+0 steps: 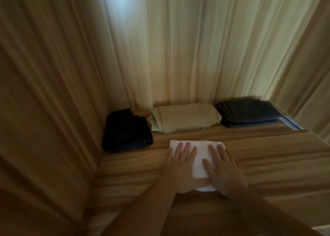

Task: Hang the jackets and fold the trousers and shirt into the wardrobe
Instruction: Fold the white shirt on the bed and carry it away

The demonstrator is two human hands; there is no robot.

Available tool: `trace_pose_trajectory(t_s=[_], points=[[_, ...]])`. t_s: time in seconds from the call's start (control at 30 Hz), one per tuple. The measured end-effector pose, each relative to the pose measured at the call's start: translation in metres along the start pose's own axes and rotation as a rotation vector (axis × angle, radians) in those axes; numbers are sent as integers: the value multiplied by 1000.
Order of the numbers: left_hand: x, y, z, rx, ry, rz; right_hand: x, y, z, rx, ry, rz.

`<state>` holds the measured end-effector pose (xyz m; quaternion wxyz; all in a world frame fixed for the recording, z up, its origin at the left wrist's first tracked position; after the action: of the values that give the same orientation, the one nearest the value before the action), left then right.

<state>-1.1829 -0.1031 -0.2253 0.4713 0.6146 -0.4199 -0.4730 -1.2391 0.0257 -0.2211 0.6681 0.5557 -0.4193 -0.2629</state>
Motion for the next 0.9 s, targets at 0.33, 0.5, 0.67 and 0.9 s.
trace_pose_trajectory(t_s=[0.33,0.5,0.67,0.9], points=[[37,7,24,-66,112,-20,27,-6,56,28,140,-6],[40,6,28,-62,145,-25,30,-4,60,40,166,-25],[43,5,30,13,174,-9,33,-3,63,67,176,-63],[47,21,-10,10,261,-82,15,27,26,17,76,-29]])
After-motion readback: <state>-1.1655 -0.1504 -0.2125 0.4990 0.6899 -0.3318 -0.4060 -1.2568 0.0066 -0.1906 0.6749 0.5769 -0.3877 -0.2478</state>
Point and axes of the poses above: each hand's wrist, its own z-axis towards the middle knuckle, its own y-axis out of the back of the hand, x = y × z, the point moved 9 cm from there along z, towards the middle knuckle, and after that the axes turned 6 degrees about y, right-handed, at the moved point
